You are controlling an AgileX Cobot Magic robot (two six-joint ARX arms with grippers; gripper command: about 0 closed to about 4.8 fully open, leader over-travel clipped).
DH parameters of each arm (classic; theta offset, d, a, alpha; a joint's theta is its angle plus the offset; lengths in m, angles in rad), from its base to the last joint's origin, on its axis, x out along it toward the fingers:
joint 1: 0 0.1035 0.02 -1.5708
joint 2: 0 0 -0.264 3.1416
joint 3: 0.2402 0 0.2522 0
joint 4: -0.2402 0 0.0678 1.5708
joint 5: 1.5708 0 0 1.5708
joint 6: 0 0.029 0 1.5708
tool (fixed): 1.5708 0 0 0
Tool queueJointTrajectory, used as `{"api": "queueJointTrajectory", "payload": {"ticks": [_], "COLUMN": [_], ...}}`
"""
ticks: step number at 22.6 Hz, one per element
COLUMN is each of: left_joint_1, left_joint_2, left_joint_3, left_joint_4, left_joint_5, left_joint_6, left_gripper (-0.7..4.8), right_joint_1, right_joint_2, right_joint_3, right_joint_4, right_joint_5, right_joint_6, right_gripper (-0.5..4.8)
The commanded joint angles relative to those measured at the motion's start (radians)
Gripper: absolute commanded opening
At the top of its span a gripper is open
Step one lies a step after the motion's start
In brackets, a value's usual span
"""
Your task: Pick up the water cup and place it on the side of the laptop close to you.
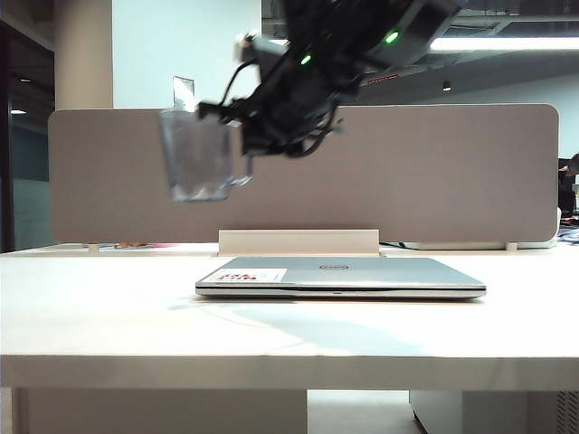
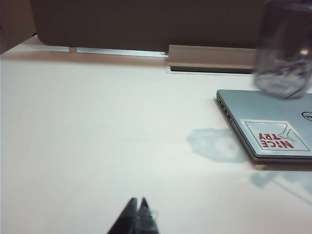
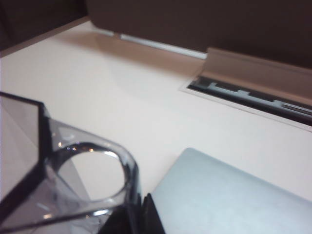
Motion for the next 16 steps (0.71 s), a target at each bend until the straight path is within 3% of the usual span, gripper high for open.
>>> {"api": "queueJointTrajectory", "payload": {"ticks": [1,10,16], "left_joint_1": [-0.001,-0.001,-0.001], "left_joint_2": [0.001,0.001,0.001], "left_joint_3": [0.003,0.003,0.003], "left_joint_4": [0.012,0.010,0.008], "left_joint_5": [0.001,0.000,0.001], "left_joint_6": [0.000,-0.045,-0.045], "left_gripper": [-0.03,-0.03,-0.03], "right_joint_1": [-0.024,-0.056,-0.056], "right_joint_2": [-0.075,-0.368,-0.467], "right_joint_3": [-0.057,-0.468,-0.632], "right_joint_4": [0.012,0.124,0.165], "right_joint_5": [0.003,0.130,0.186], "right_joint_6": [0.001,0.010,0.066], "right_gripper": [-0.05,-0.05,-0.05]}}
